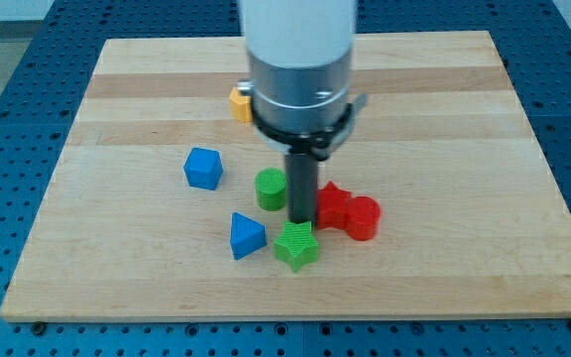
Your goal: Slide the blue triangle slightly down
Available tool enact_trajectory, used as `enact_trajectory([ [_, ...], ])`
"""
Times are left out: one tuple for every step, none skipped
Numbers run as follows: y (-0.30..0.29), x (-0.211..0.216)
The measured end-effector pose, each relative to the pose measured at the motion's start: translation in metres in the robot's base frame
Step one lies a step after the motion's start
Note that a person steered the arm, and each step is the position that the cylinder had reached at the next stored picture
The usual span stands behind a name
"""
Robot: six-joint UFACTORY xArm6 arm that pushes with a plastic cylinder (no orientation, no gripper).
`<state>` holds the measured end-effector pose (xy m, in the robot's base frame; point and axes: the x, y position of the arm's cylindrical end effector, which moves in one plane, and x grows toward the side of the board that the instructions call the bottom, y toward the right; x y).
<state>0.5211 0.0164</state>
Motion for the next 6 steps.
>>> enact_trajectory([
  [0.013,0.000],
  [0.013,0.002],
  [0.001,0.002],
  [-0.035,0.002],
  [-0.065,0.003],
  [-0.089,0.006],
])
